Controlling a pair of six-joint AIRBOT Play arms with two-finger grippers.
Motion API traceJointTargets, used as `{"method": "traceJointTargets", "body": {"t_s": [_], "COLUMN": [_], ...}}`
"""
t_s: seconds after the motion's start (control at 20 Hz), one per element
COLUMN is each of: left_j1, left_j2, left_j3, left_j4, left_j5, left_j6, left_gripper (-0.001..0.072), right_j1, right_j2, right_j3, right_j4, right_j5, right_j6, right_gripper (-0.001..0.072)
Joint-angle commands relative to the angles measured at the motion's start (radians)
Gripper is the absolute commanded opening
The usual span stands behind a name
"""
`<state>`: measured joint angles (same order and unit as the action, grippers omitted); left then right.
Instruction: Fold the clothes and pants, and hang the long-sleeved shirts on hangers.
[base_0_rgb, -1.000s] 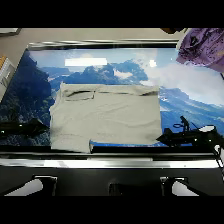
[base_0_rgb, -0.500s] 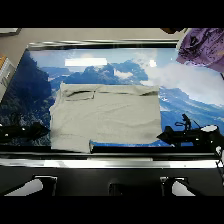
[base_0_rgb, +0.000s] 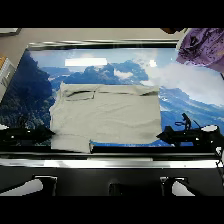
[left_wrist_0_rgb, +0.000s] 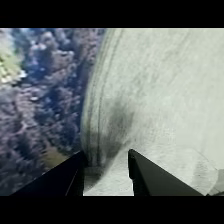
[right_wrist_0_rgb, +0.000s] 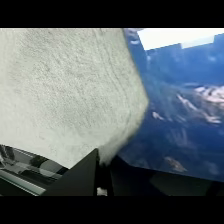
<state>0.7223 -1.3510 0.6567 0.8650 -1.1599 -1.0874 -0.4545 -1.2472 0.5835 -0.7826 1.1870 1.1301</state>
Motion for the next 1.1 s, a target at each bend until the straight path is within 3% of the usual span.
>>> {"method": "traceJointTargets", "body": {"t_s": [0.0, 0.05, 0.3, 0.4, 0.55, 0.8, 1.05], "left_j1": [-0.034, -0.035, -0.058, -0.095, -0.155, -0.178, -0.167], "left_j2": [-0.023, -0.022, 0.008, 0.037, 0.093, 0.23, 0.437], "left_j3": [-0.004, -0.002, 0.085, 0.183, 0.41, 0.864, 1.165], "left_j4": [-0.026, -0.045, -0.117, -0.117, -0.116, -0.104, 0.227], "left_j5": [0.039, 0.04, 0.031, 0.032, 0.031, 0.018, -0.051], "left_j6": [0.014, 0.018, 0.008, -0.032, -0.12, -0.266, -0.494], "left_gripper": [0.0128, 0.0021, 0.0018, 0.0018, 0.0018, 0.0017, 0.0018], "right_j1": [0.032, 0.068, 0.262, 0.33, 0.404, 0.418, 0.418], "right_j2": [0.003, 0.012, 0.061, 0.061, 0.061, 0.097, 0.35], "right_j3": [0.0, 0.0, 0.097, 0.254, 0.557, 1.068, 1.246], "right_j4": [0.015, 0.016, 0.021, -0.016, -0.194, -0.294, -0.409], "right_j5": [0.016, -0.001, -0.193, -0.207, -0.218, -0.056, 0.044], "right_j6": [-0.029, -0.029, 0.052, 0.075, 0.193, 0.244, 0.259], "right_gripper": [0.0035, 0.0035, 0.0032, 0.0032, 0.0032, 0.0032, 0.0032]}}
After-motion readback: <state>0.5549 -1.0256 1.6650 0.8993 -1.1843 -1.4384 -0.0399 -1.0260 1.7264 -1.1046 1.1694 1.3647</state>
